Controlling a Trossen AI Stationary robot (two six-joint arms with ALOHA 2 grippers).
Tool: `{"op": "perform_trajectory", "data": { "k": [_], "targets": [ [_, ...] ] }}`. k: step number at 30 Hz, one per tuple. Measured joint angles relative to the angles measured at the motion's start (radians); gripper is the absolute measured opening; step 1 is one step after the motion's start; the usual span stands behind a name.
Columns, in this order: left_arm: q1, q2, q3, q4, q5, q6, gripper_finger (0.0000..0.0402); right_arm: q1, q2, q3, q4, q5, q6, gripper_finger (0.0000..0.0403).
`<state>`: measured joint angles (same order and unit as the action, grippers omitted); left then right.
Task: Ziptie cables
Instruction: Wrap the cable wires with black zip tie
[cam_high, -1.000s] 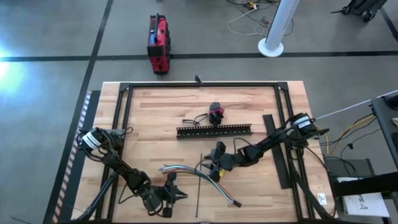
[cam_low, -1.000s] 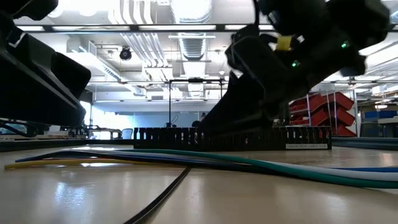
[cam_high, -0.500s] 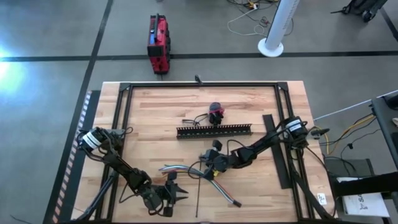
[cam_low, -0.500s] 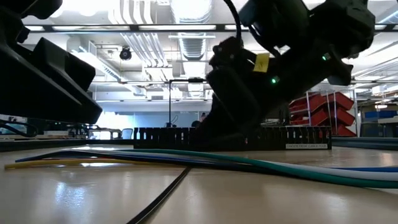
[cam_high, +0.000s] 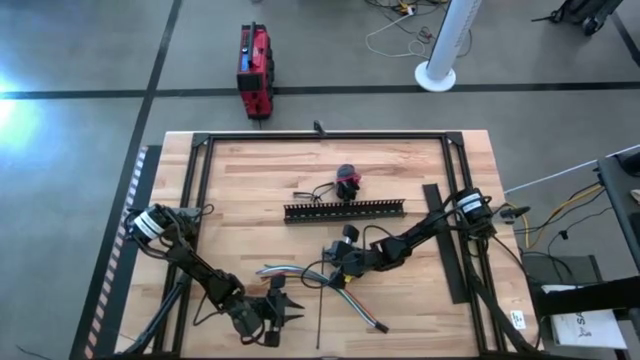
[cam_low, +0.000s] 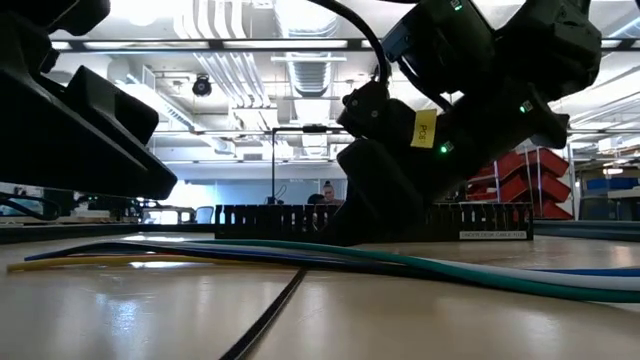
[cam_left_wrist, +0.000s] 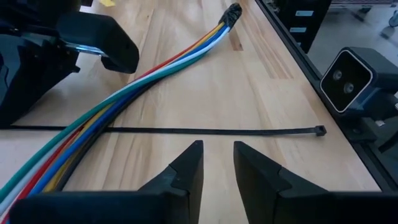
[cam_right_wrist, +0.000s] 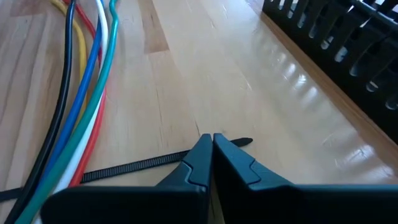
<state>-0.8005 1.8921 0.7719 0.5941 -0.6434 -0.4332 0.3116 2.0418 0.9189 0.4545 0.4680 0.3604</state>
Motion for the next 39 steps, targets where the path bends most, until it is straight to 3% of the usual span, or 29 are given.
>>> {"op": "perform_trajectory", "data": {
  "k": [14, 20, 31, 39],
  "targets": [
    [-0.001, 0.067, 0.000, 0.011, 0.007, -0.048, 0.0068, 0.020, -0.079, -0.005, -0.169, -0.034, 0.040, 0.0000],
    [-0.001, 0.071, 0.000, 0.011, 0.009, -0.042, 0.0070, 0.020, -0.103, 0.002, -0.134, -0.026, 0.031, 0.0000],
    [-0.003, 0.071, 0.000, 0.011, 0.013, -0.013, 0.0067, 0.020, -0.017, 0.006, -0.082, -0.039, 0.065, 0.0000],
    [-0.011, 0.071, 0.049, -0.031, 0.138, 0.139, 0.0091, 0.020, -0.037, 0.011, -0.219, -0.045, 0.108, 0.0000]
  ]
}}
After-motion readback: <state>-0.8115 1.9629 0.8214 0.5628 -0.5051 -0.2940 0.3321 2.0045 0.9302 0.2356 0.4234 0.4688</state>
